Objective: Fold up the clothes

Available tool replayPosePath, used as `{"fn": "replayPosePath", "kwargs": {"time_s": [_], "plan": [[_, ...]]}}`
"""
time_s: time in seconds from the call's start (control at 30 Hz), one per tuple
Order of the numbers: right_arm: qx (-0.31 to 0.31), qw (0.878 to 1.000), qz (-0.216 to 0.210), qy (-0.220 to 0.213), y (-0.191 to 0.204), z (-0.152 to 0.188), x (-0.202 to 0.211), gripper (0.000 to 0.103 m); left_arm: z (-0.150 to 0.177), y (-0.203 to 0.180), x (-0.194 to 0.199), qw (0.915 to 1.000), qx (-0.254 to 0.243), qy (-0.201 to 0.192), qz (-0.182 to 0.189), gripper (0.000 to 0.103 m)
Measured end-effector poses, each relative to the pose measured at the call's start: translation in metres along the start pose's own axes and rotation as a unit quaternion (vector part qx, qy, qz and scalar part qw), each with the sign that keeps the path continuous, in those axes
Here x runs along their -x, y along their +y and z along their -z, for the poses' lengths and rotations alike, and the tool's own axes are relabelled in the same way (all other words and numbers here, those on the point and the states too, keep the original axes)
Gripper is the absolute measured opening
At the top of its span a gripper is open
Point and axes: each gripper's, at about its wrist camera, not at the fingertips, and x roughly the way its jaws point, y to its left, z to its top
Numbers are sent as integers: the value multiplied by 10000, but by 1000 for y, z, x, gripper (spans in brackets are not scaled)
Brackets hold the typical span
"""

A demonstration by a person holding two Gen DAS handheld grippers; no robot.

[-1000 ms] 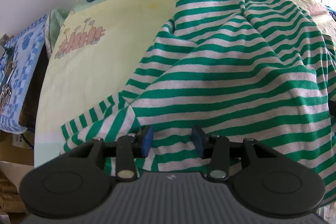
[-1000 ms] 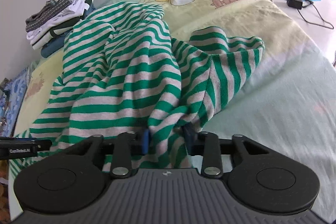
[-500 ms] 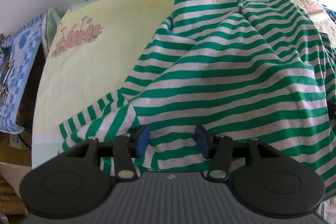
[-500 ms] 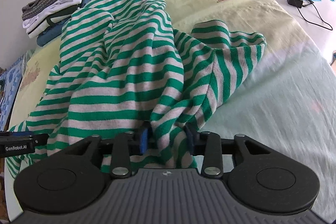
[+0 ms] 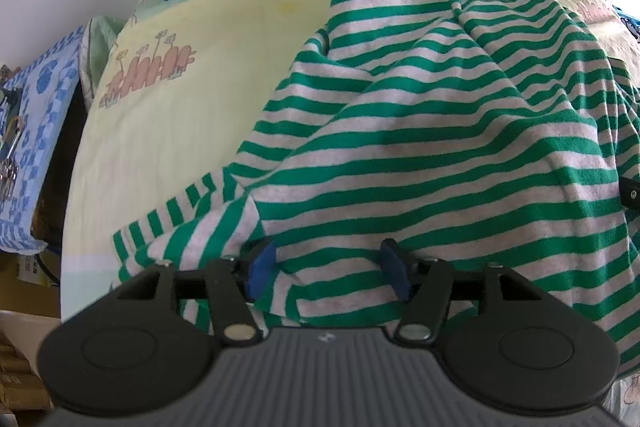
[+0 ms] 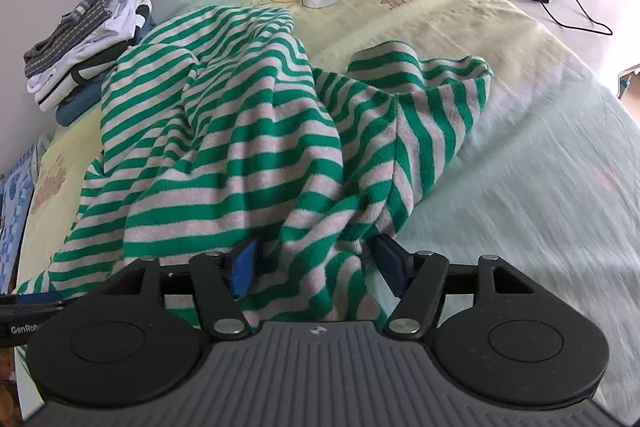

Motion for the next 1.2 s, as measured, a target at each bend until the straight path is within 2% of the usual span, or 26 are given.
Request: {"fn": "replayPosePath", "kwargs": {"time_s": [0.1,0.17,0.2,0.23,0.33,0.5,0.7,1.07,1.2], "plan": [[157,9998,-70,104,-1,-4,-1,69,0,1,0,10000,27,-2,-32,70],[120,9998,-113,90,-4,-3,0,52,0,2,0,10000,49,1,-27,70],[104,9998,-154,82,-5,-3,1,36,0,2,1,10000,54,-1,-31,70],[60,9997,-244,80,-7,-3,2,27,0,2,1,10000,54,-1,-36,70],[49,9995,-316,-52,-7,-2,12,18,0,1,1,10000,40,3,-55,70],[269,9979,-350,-473,-1,-3,39,15,-1,1,1,10000,49,22,-66,70],[203,9938,-675,-858,-4,-15,74,14,0,0,2,10000,58,23,-69,71],[297,9869,-1032,-1202,5,-21,106,14,0,0,4,9999,103,20,-42,73],[380,9853,-1039,-1304,8,-21,113,14,1,1,6,9999,101,-4,-3,74]]}}
